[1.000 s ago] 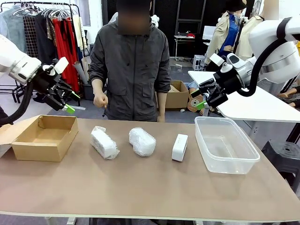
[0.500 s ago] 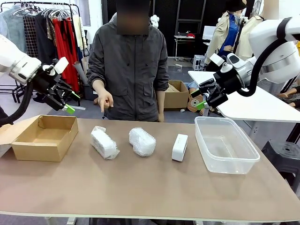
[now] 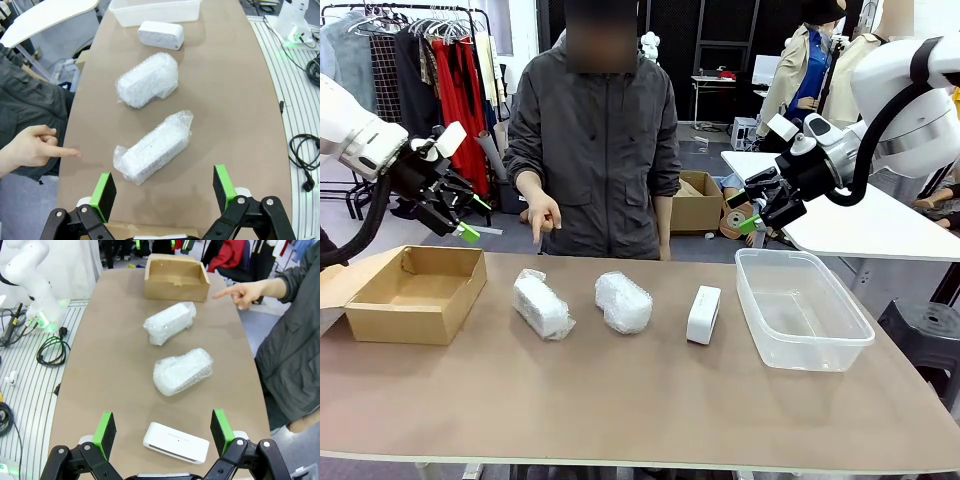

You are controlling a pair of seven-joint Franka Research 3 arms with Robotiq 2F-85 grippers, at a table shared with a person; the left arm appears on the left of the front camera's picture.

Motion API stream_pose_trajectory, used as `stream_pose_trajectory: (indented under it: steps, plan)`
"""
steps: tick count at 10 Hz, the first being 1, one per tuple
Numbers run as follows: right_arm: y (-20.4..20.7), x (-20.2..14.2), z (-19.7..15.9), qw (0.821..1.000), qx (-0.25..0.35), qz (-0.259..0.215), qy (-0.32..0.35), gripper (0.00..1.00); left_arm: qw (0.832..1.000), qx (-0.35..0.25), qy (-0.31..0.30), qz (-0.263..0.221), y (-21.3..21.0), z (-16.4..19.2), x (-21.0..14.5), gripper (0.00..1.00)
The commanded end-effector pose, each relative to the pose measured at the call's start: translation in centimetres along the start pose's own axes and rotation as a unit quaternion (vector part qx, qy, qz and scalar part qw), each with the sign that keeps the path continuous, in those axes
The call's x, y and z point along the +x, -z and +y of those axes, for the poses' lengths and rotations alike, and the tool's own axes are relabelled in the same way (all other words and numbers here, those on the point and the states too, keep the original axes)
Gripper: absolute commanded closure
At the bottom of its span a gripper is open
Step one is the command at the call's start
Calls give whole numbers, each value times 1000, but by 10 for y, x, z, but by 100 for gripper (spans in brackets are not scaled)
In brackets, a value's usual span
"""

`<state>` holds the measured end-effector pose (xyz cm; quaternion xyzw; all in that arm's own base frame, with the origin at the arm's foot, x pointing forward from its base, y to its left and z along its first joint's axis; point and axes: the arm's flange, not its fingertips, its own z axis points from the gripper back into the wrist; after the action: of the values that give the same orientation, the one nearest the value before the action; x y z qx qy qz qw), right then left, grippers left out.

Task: Separate and place wrapped and unwrapped clocks.
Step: Pick up the Digital clock indicated by the person.

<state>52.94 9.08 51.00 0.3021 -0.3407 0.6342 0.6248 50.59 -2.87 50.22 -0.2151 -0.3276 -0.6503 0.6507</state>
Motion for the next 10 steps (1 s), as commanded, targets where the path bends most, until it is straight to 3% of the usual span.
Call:
stream_pose_trajectory:
  steps: [1,8,10]
  plan:
    - [-1,-1,0,1000,4,2,-1,0,1000,-2,0,-4,-2,0,0,0]
    - [-1,-1,0,1000,4,2,-1,0,1000,0,0,0,0,0,0,0]
    - [-1,-1,0,1000,4,2,-1,0,994,-7,91,56,-11,-12,24,0]
